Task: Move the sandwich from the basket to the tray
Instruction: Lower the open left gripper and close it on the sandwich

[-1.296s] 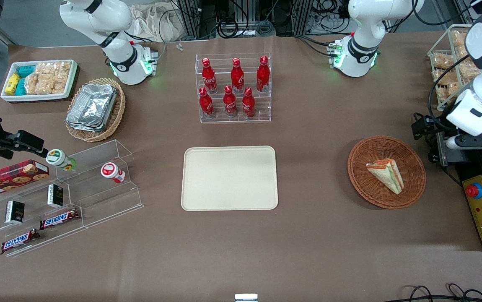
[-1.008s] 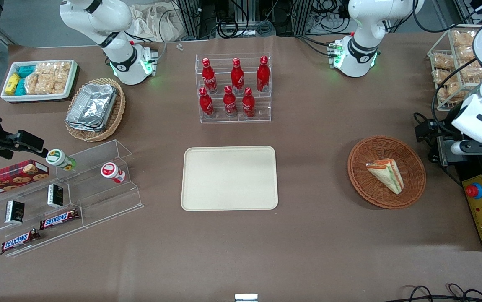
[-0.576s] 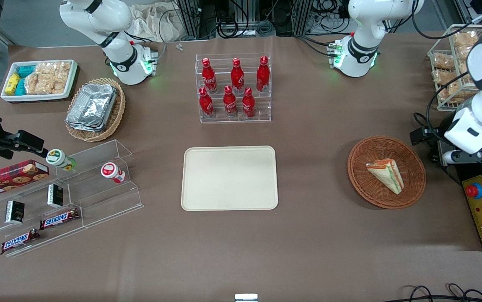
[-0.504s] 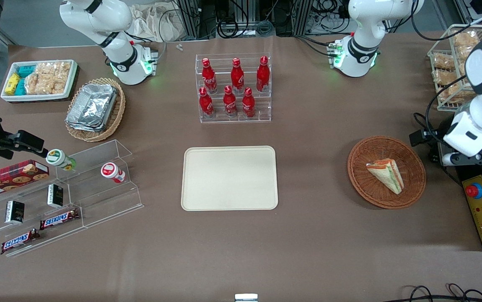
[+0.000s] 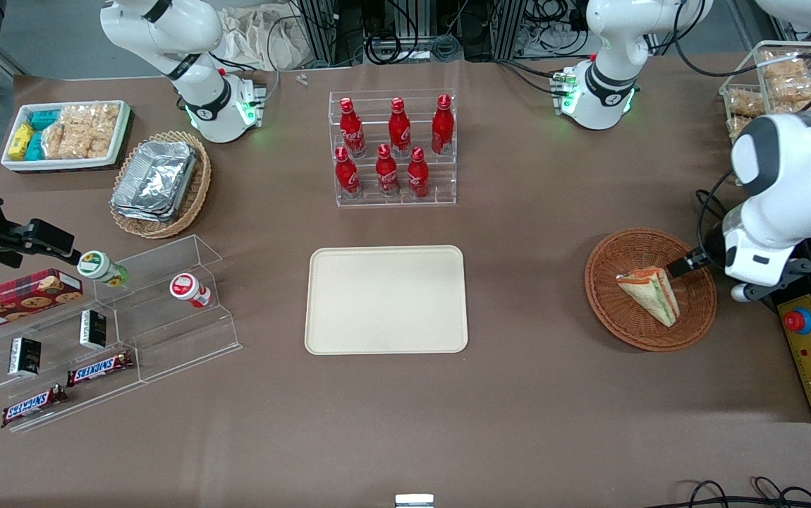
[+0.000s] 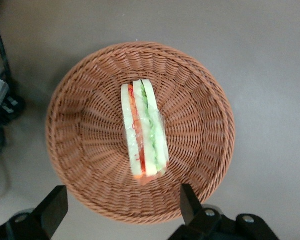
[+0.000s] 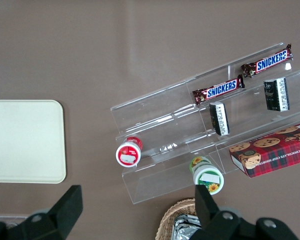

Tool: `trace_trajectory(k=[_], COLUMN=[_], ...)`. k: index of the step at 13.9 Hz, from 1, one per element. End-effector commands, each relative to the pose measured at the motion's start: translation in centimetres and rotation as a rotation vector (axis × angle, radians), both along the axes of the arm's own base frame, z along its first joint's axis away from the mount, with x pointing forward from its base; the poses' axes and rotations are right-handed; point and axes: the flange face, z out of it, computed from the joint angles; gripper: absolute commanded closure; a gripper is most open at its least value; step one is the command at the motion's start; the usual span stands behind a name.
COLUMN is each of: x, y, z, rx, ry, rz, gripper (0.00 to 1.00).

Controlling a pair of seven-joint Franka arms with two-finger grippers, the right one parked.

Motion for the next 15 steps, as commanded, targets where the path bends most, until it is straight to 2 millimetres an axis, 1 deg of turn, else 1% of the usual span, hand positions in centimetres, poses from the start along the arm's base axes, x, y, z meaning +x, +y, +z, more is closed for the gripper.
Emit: trace_trajectory(k=[1, 5, 6, 7, 10, 12, 13, 14, 15], x=[0.6, 1.1, 0.8, 0.4, -0.1, 0.0, 0.1, 0.2, 0.4], y=[-0.3, -0.2, -0.3, -0.3, -0.3, -0.4, -0.3, -0.4, -0.4], z=[-3.5, -6.6, -7.8, -8.6, -10.4, -10.9, -10.9, -10.8, -10.5], rx=[-0.006, -0.011, -0.012, -0.013, -0.014, -0.015, -0.015, -0.015, -0.015], ry=[-0.007, -0.022, -0.019, -0.029, -0.023, -0.022, -0.022, -0.025, -0.026], rz=[0.135, 0.224, 0.241, 0.262, 0.29, 0.294, 0.301, 0.305, 0.316], gripper=[0.0, 0.0, 0.0, 0.0, 0.0, 0.02, 0.07, 0.18, 0.35])
